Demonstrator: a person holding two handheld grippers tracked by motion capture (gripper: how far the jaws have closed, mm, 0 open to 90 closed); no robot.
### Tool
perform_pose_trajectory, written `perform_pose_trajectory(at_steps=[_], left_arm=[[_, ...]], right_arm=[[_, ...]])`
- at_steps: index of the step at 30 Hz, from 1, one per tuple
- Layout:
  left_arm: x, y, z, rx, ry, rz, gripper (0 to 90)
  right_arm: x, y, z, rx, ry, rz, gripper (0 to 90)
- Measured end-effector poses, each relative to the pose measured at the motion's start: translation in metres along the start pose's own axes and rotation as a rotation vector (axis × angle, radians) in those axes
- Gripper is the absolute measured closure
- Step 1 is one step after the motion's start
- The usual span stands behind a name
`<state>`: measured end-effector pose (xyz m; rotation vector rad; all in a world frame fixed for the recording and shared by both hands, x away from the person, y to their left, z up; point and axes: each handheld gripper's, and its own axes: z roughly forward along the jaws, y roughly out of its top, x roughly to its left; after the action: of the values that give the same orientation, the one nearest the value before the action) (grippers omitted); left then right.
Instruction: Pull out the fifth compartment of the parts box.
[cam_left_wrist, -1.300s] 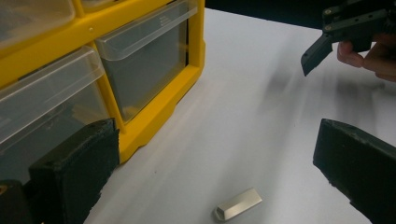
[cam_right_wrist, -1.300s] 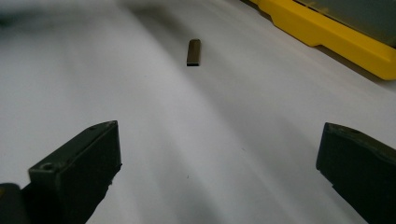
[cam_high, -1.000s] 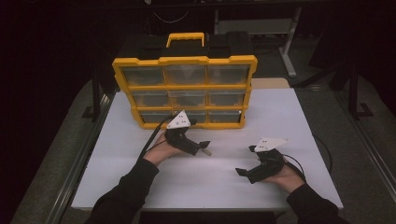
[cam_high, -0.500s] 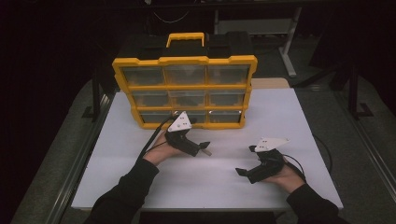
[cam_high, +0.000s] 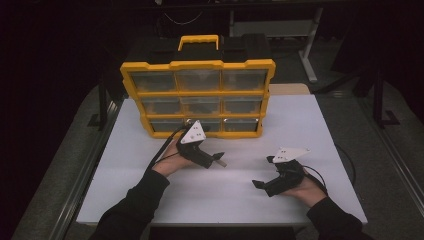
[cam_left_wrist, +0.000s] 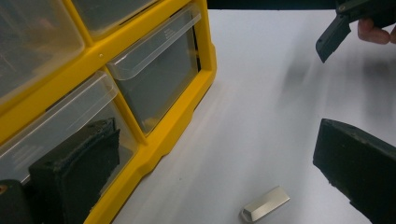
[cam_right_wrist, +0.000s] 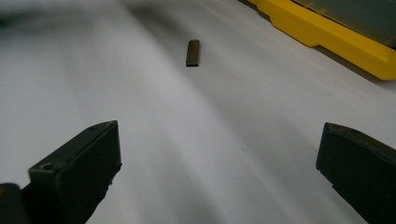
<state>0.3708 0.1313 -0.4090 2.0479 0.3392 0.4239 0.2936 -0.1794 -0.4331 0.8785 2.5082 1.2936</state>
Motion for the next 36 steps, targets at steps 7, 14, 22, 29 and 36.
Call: perform_pose_trajectory(at_steps=[7,14,22,29,36], left_arm=[[-0.0014,-0.0001,0.0002,0.002,0.013,0.031,0.1],[-0.0017,0.0000,-0.0010,-0.001,0.030,0.056,0.1],[-0.0037,-0.0004,-0.0006,0.003,0.048,0.095,0.1],[-0.0056,-0.0006,-0.0005,0.006,0.059,0.126,0.1],[-0.0064,-0.0011,-0.0010,0.009,0.068,0.158,0.2]], right_arm=[[0.0000,0.0000,0.0000,0.000,0.000,0.001,0.0],[-0.0001,-0.0001,0.0000,0.000,0.002,0.001,0.0],[0.0000,-0.0001,0.0001,0.001,0.002,0.001,0.0],[0.0000,-0.0004,0.0005,0.004,0.003,0.000,0.0],[0.0002,-0.0004,0.0005,0.005,0.004,0.000,0.0]])
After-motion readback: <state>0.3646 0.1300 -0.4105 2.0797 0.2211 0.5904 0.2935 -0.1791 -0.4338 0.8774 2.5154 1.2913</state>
